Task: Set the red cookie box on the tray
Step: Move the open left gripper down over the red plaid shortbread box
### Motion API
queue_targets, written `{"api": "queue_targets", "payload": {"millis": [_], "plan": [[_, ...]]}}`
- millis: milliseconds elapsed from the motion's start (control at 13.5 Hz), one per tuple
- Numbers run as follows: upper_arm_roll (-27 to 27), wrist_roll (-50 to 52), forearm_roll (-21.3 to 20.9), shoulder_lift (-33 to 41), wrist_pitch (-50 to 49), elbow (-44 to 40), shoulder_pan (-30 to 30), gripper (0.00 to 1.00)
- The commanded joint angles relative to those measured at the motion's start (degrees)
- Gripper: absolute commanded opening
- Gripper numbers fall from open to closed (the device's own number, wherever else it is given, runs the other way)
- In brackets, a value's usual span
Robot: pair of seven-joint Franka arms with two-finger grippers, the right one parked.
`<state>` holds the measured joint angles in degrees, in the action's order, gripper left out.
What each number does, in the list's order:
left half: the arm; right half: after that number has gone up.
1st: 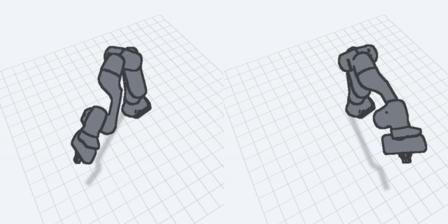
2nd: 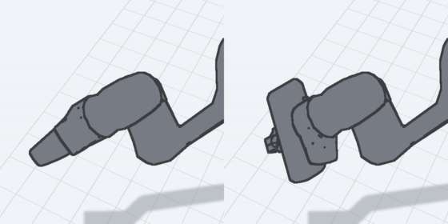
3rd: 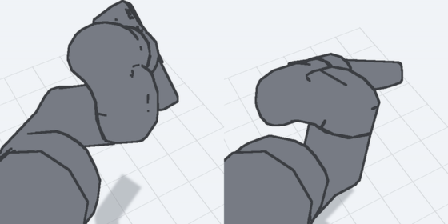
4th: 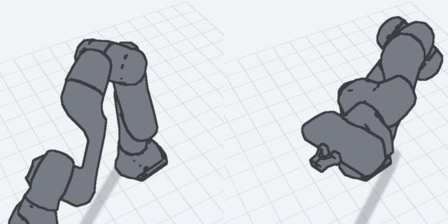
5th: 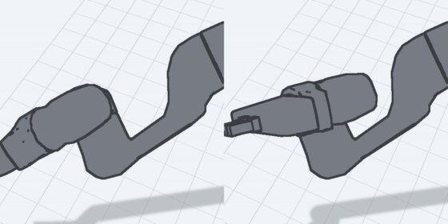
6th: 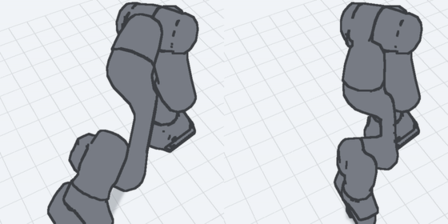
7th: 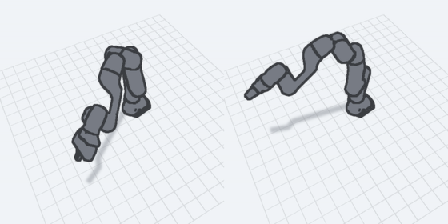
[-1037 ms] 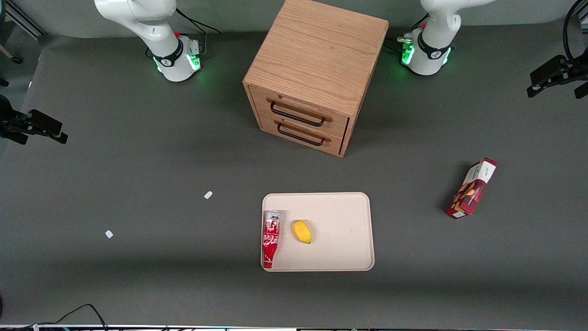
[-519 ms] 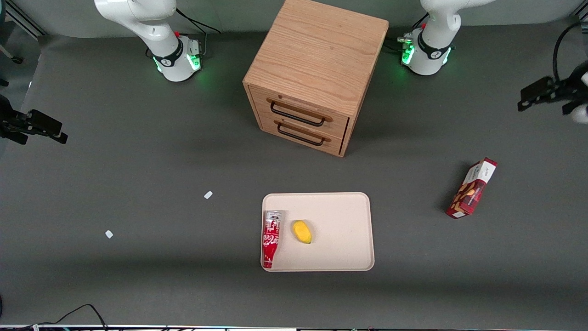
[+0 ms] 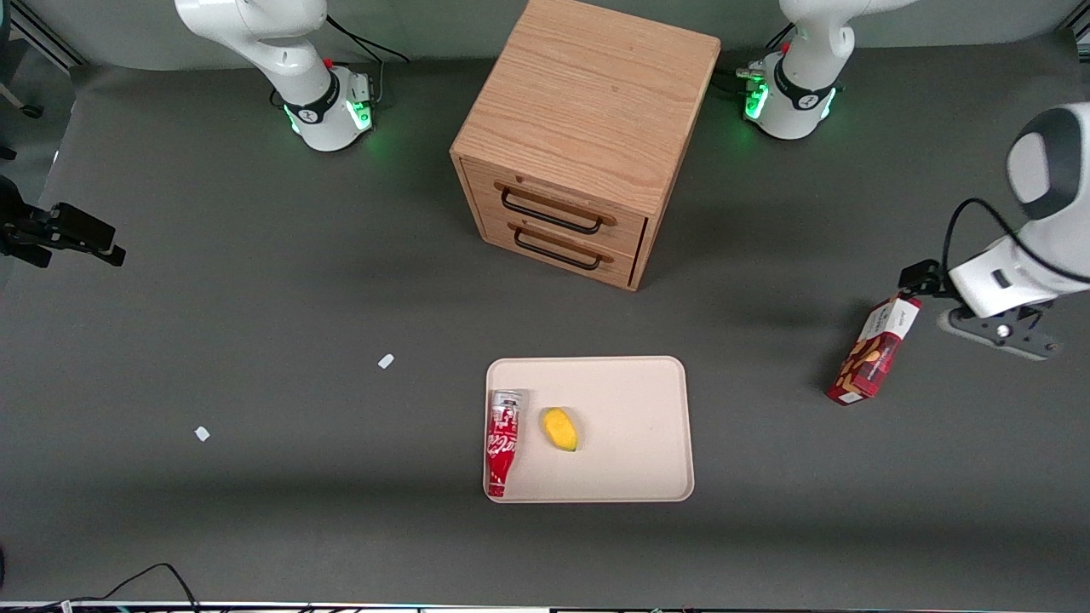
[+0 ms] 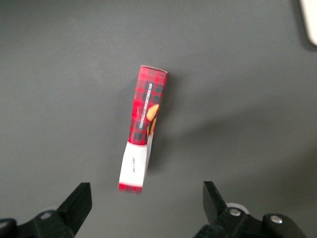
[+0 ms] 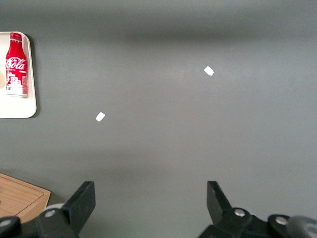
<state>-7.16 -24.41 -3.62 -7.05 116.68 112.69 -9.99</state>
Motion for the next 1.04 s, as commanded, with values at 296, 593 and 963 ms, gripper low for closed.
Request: {"api": "queue_targets", "payload": {"millis": [296,593,963], "plan": [[1.3,-6.4,-3.1,-9.7,19.8,6.9,-0.3,1.0],[2.7,-6.7,-3.0,-14.1,27.4,8.1,0.3,1.0],[2.9,-6.2,-3.0,-15.3,27.3,8.1,0.4,0.3]]}}
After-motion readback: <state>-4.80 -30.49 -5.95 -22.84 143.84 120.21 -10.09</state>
